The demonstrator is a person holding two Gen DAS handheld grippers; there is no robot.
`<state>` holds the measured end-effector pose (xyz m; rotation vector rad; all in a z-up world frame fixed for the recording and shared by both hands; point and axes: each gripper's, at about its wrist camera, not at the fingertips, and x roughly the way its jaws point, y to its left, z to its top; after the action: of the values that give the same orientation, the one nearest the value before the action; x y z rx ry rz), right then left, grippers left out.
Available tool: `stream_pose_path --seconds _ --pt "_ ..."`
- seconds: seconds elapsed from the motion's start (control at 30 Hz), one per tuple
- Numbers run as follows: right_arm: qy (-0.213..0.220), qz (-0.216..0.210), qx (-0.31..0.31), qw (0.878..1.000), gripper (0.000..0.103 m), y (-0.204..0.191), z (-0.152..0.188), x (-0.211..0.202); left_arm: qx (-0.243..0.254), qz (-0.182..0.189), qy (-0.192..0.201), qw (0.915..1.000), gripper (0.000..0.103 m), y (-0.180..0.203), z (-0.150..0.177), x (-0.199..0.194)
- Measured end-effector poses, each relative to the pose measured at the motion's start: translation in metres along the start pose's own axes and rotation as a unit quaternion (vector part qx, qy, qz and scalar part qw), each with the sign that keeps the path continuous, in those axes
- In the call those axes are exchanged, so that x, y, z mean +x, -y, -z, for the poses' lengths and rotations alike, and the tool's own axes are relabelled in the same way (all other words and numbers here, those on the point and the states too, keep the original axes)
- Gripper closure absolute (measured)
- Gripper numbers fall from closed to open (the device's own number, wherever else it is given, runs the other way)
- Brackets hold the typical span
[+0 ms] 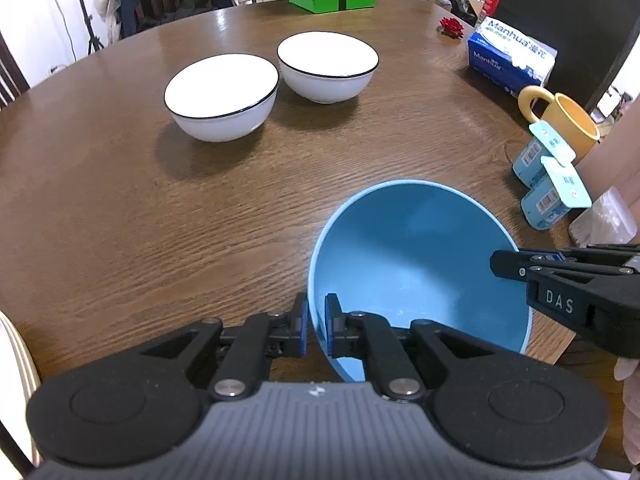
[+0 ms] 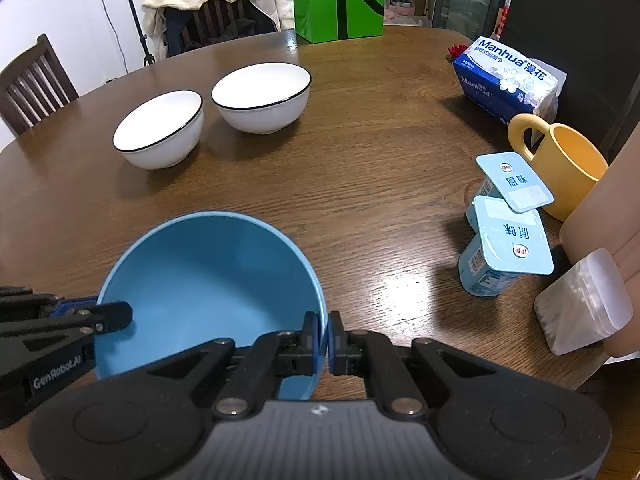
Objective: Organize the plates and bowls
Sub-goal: 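Lower the held blue bowl onto the table with both tools, then open both tools to release the blue bowl, then move both open tools toward the two white bowls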
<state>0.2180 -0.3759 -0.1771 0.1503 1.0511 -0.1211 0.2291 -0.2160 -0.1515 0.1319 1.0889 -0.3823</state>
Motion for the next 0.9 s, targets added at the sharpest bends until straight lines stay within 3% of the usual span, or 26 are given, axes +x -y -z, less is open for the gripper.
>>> stream_pose_path --seconds 0.03,0.1,0.13,0.17,0.27,0.33,0.4,0.43,0.47,0.67,0.9 --pt "0.000 -0.008 0.006 1.000 0.094 0.002 -0.001 -0.001 -0.006 0.007 0.001 1.0000 0.092 -0.002 0.000 -0.002" --pt "0.007 -0.013 0.011 1.000 0.091 0.004 -0.002 -0.004 -0.016 0.012 0.010 0.9998 0.074 -0.006 -0.001 -0.007" --pt "0.009 -0.016 0.012 1.000 0.086 0.006 -0.004 -0.006 -0.019 0.010 0.017 0.9996 0.057 -0.007 -0.001 -0.011" --pt "0.012 -0.019 0.014 1.000 0.078 0.007 -0.004 -0.008 -0.022 0.009 0.024 0.9994 0.047 -0.009 -0.001 -0.015" --pt "0.024 -0.028 0.022 0.999 0.056 0.010 -0.006 -0.016 -0.030 0.013 0.042 0.9986 0.032 -0.015 -0.001 -0.030" --pt "0.034 -0.034 0.024 0.999 0.048 0.011 -0.006 -0.024 -0.038 0.005 0.058 0.9975 0.017 -0.020 0.001 -0.041" --pt "0.043 -0.038 0.024 0.998 0.039 0.011 -0.006 -0.032 -0.042 -0.007 0.073 0.9964 0.010 -0.024 0.003 -0.052" --pt "0.047 -0.037 0.024 0.998 0.031 0.011 -0.006 -0.036 -0.046 -0.009 0.076 0.9960 0.004 -0.026 0.003 -0.056" --pt "0.051 -0.036 0.024 0.998 0.022 0.011 -0.006 -0.040 -0.051 -0.011 0.084 0.9951 0.001 -0.029 0.005 -0.062" --pt "0.063 -0.053 0.013 0.997 0.000 0.001 -0.002 -0.061 -0.060 -0.028 0.136 0.9885 0.000 -0.037 0.015 -0.097" --pt "0.075 -0.062 -0.012 0.995 0.000 -0.015 0.000 -0.080 -0.057 -0.048 0.174 0.9819 0.000 -0.044 0.023 -0.124"
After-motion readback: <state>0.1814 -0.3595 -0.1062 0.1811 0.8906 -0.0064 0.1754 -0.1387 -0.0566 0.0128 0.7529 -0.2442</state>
